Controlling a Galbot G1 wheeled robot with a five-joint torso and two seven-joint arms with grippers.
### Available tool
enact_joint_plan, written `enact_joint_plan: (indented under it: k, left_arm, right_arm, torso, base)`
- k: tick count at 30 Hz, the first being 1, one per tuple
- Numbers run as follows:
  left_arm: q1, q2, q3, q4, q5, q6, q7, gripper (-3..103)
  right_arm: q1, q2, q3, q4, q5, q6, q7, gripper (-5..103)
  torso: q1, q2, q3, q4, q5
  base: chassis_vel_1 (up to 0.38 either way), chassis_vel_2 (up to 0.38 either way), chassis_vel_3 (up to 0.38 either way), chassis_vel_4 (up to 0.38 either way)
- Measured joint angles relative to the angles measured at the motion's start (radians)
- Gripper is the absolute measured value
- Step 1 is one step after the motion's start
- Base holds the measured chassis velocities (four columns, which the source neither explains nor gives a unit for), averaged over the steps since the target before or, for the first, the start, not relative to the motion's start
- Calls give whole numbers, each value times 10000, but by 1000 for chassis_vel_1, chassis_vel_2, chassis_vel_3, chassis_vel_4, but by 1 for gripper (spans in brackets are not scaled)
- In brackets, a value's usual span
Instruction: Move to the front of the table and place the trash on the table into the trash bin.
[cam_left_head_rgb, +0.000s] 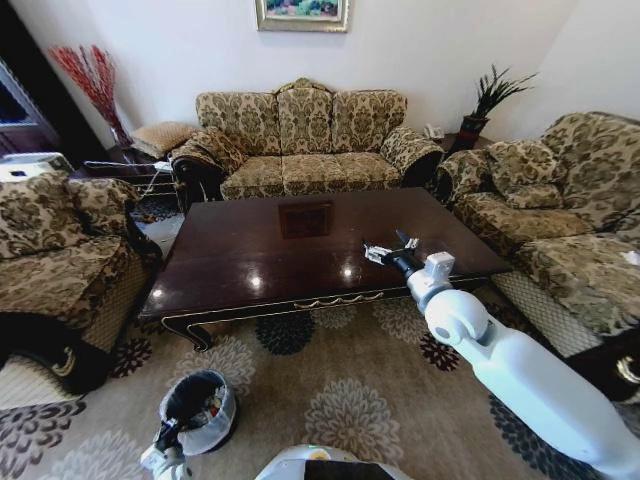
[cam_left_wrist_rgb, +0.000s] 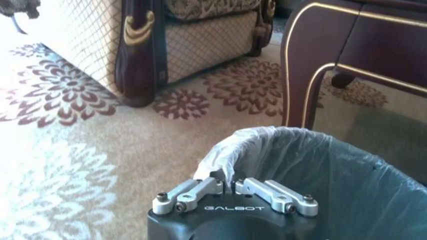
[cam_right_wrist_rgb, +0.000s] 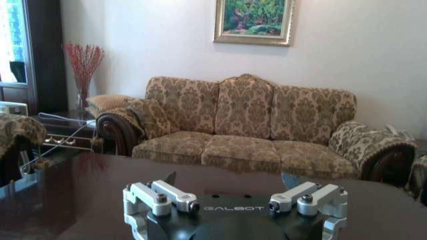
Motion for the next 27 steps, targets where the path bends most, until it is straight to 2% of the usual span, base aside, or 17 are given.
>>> enact_joint_plan:
  k: [2, 3, 5, 6, 7, 9, 12, 14, 18, 19, 20, 21, 23, 25, 26, 27]
  left_arm:
    - [24, -79, -5, -70, 16, 3, 29, 12]
    - [24, -79, -5, -70, 16, 3, 29, 12]
    - [148, -132, -35, -313, 25, 57, 81, 23]
    - [191, -146, -53, -388, 25, 87, 96, 23]
    - [357, -198, -121, -692, 25, 212, 165, 34]
    - [432, -219, -150, -848, 26, 261, 182, 34]
    - [786, -281, -341, -1787, 19, 505, 197, 51]
    - [815, -280, -361, -1873, 19, 516, 197, 51]
    - [1128, -253, -1049, -3037, 509, 424, 343, 72]
    - [1128, -253, -1049, -3037, 509, 424, 343, 72]
    - [1188, -240, -1241, -3348, 585, 467, 390, 77]
    - [1309, -219, -1448, -3898, 590, 610, 416, 83]
    - [1400, -218, -1568, -4270, 574, 714, 438, 83]
    - [1792, -269, -1976, -5746, 482, 1279, 475, 93]
    - [2111, -334, -2150, -6803, 438, 1804, 482, 97]
    - [2111, -334, -2150, -6803, 438, 1804, 482, 97]
  right_arm:
    - [39, 4, -16, -7, -2, 11, -8, 100]
    - [39, 4, -16, -7, -2, 11, -8, 100]
    - [87, -19, -2, -30, 7, 17, -56, 100]
    - [104, -35, 28, -42, 18, 17, -104, 100]
    - [165, -81, 95, -84, 50, 17, -217, 100]
    - [196, -95, 102, -101, 63, 17, -241, 100]
    - [346, -100, 81, -116, 133, 17, -256, 100]
    - [356, -97, 72, -115, 136, 17, -255, 100]
    - [423, -77, -10, 14, 158, 17, -191, 100]
    - [423, -77, -10, 14, 158, 17, -191, 100]
    - [422, -78, -13, 56, 160, 16, -158, 100]
    - [408, -88, -13, 121, 164, 13, -101, 100]
    - [386, -97, -2, 165, 168, 9, -76, 100]
    - [268, -134, 134, 316, 177, -24, 18, 100]
    - [149, -162, 262, 428, 185, -63, 72, 100]
    - [149, -162, 262, 428, 185, -63, 72, 100]
  torso:
    - [0, 0, 0, 0, -4]
    - [0, 0, 0, 0, -4]
    - [0, 0, -1, 1, 3]
    - [0, 0, -1, 1, 2]
    - [0, 0, 0, 1, -1]
    - [0, 0, 0, 1, -1]
    - [0, 0, -1, 1, -3]
    - [0, 0, -1, 1, -2]
    - [0, 0, 0, 2, -2]
    - [0, 0, 0, 2, -2]
    - [0, 0, -1, 1, -1]
    - [0, 0, -1, 1, -2]
    - [0, 0, -1, 1, -4]
    - [0, 0, -1, 1, -3]
    - [0, 0, 0, 0, -4]
    - [0, 0, 0, 0, -4]
  base:
    - [0, 0, 0, 0]
    - [0, 0, 0, 0]
    - [0, 0, 0, 0]
    - [0, 0, 0, 0]
    - [0, 0, 0, 0]
    - [0, 0, 0, 0]
    - [0, 0, 0, 0]
    - [0, 0, 0, 0]
    - [0, 0, 0, 0]
    - [0, 0, 0, 0]
    - [0, 0, 0, 0]
    - [0, 0, 0, 0]
    - [0, 0, 0, 0]
    - [0, 0, 0, 0]
    - [0, 0, 0, 0]
    - [0, 0, 0, 0]
